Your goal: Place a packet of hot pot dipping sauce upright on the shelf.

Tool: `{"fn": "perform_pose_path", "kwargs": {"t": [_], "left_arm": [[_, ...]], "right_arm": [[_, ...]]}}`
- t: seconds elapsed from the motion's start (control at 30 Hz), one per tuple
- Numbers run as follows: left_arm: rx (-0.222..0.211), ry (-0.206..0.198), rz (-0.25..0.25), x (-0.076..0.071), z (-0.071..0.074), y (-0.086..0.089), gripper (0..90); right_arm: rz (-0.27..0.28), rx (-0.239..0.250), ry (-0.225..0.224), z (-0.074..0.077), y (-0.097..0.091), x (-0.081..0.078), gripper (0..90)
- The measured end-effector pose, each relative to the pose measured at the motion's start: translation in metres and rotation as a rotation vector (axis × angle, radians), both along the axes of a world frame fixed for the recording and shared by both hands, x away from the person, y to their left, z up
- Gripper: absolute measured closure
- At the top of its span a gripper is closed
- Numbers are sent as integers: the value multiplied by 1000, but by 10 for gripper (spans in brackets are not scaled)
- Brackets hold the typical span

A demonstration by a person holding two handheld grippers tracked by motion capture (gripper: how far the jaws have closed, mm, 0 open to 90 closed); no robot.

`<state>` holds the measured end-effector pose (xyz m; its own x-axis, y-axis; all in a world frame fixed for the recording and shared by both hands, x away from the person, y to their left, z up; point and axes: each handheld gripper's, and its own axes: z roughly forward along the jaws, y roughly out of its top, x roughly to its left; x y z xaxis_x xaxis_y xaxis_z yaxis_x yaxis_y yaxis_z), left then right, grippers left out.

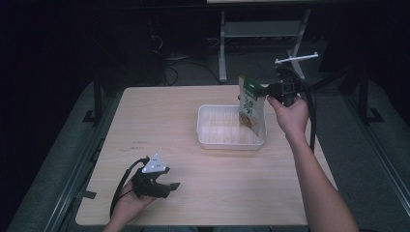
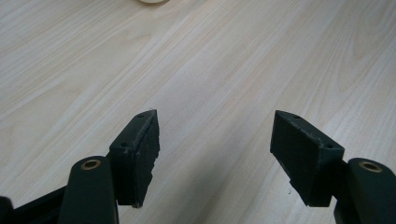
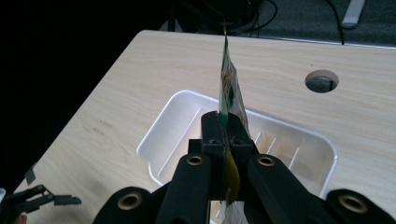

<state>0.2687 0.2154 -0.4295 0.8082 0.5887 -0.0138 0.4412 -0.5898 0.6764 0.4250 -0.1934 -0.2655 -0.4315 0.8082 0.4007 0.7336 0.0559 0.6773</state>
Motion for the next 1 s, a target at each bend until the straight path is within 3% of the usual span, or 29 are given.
{"fn": "perform_pose_path", "kwargs": {"t": [0.3,0.6,1.0], "left_arm": [[-3,6,1,1,-1,0,321],[-7,2,7,1,0,3,319],[-2,8,4,0,-2,1,317]], "right_arm": [[-42,-2,-2,-3,-4,5,894],[-58,-13,22,-13,10,19,893],[-69,26,60,-28,26,34,892]]}}
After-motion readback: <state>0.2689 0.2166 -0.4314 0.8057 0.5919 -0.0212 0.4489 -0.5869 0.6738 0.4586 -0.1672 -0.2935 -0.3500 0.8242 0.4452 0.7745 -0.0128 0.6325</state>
